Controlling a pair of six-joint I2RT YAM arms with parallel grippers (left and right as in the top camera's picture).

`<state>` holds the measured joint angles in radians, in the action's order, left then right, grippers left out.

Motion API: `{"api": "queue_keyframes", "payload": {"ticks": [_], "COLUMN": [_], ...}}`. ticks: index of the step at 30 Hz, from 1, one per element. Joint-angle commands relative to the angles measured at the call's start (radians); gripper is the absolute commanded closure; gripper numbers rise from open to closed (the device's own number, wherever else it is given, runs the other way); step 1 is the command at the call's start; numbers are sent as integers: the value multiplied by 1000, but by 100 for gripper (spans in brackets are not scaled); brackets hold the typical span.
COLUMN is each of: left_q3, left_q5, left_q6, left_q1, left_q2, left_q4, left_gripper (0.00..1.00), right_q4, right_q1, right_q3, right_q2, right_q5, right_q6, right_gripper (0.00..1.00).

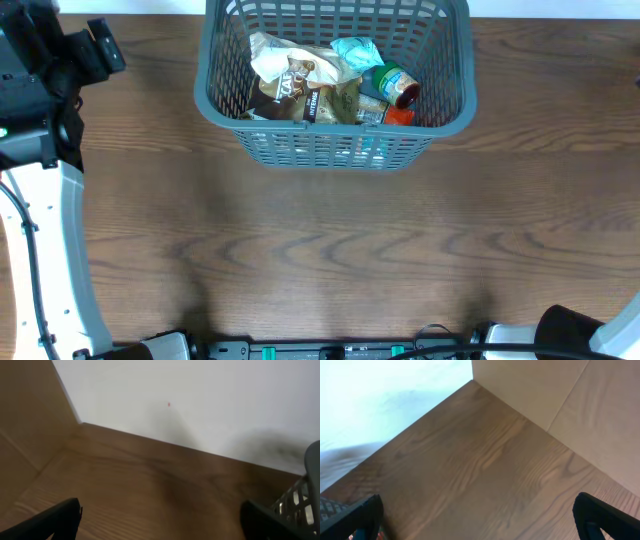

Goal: Pack container

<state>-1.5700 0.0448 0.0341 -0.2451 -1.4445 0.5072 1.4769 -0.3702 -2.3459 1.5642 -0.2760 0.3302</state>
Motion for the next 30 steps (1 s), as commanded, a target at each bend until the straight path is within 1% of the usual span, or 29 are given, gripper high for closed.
{"api": "queue_keyframes", "payload": {"ticks": [1,5,30], "left_q3": [-16,-16,-16], "left_q5": [-15,-15,-15], "left_q6": [6,7,7], "left_q1": [-2,-2,-2], "left_q2": [6,6,6], "left_q4": [20,39,39], "left_gripper": [1,1,1], "right_q4": [2,2,2], "right_q1": [-8,-8,-8], "right_q3": [0,0,0], "right_q2": [5,5,-8], "right_q5": [0,0,0], "right_q6": [13,13,13], "right_gripper": [1,1,1]}}
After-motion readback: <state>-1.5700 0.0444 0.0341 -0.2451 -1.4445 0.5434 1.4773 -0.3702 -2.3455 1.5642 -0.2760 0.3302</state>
